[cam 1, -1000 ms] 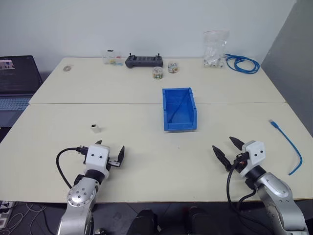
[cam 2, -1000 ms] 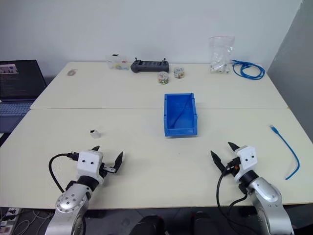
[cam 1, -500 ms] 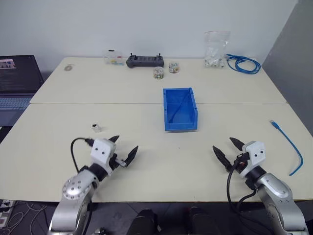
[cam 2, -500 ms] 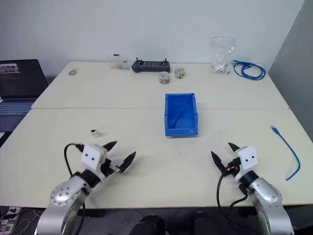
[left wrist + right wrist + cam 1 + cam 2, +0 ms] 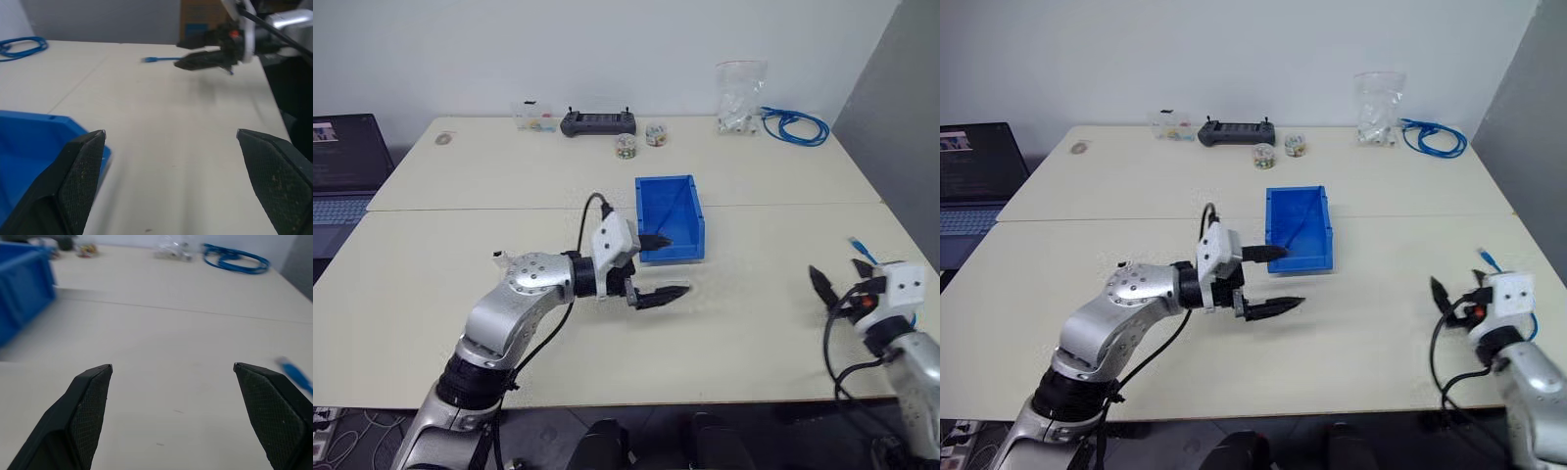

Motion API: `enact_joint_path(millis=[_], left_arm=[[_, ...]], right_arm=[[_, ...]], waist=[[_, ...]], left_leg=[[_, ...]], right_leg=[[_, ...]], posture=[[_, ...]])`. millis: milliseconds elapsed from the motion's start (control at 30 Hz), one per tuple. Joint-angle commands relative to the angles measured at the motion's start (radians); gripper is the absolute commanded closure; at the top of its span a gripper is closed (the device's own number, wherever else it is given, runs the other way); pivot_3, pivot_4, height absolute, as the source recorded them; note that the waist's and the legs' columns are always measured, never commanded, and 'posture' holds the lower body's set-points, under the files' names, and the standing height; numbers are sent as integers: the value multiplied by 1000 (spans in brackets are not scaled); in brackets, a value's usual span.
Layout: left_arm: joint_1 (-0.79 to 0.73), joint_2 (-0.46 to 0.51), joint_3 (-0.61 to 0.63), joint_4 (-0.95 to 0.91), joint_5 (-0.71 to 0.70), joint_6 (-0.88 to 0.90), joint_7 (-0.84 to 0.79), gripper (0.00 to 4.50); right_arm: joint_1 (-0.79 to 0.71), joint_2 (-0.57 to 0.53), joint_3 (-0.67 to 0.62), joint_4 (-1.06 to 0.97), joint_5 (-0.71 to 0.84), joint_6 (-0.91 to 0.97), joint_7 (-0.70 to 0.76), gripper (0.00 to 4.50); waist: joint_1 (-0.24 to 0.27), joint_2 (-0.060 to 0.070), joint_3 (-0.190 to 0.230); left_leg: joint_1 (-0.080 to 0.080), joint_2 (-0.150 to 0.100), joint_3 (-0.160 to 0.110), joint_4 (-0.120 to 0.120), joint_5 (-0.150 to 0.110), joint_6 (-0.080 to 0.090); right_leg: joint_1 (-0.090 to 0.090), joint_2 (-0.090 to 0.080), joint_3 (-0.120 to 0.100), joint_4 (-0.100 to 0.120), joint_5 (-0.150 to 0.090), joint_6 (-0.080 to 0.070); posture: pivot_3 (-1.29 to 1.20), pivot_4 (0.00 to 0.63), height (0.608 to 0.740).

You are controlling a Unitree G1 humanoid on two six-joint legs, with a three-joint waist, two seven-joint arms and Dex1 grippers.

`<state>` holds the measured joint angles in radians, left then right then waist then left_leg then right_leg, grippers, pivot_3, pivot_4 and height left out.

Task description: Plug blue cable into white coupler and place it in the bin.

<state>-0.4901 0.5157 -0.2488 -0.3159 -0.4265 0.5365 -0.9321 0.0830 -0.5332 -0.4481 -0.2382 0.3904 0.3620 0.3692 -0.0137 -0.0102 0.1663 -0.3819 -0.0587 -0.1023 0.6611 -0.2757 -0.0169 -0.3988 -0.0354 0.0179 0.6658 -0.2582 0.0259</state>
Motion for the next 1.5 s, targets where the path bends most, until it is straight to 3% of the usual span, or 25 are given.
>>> enact_joint_path(millis=[33,333,500,633,1067,1500], left_arm=[[-58,2,-70,36,67,-49,-49,0],[-112,-62,-125,87,114,-99,-87,0],[-123,-74,-115,80,114,-88,-89,0],[-128,-77,-114,83,116,-86,-92,0],[-136,-89,-116,92,120,-92,-95,0],[-106,-83,-88,75,112,-75,-66,0]], right_arm=[[-66,-89,-79,113,15,45,15,276],[-259,-287,-44,598,-30,83,146,276],[-295,-343,13,729,-50,96,253,276],[-314,-364,31,777,-51,106,315,982],[-343,-376,20,840,-28,160,377,4469],[-274,-400,-49,662,1,73,428,4469]], waist=[[-2,0,0],[-9,0,0],[-14,0,0],[-16,0,0],[-16,0,0],[-15,0,0]], left_leg=[[0,0,0,0,0,0],[1,0,3,0,0,1],[1,0,3,0,0,1],[2,0,3,0,0,1],[3,0,2,1,0,1],[3,0,1,1,0,1]], right_leg=[[0,0,0,0,0,0],[1,0,1,0,0,0],[2,0,1,0,0,0],[3,0,1,-1,0,0],[4,0,1,-1,0,0],[5,0,1,-1,0,1]], posture=[[0,150,740],[0,150,740],[0,150,740],[0,150,740],[0,150,740],[0,150,740]])
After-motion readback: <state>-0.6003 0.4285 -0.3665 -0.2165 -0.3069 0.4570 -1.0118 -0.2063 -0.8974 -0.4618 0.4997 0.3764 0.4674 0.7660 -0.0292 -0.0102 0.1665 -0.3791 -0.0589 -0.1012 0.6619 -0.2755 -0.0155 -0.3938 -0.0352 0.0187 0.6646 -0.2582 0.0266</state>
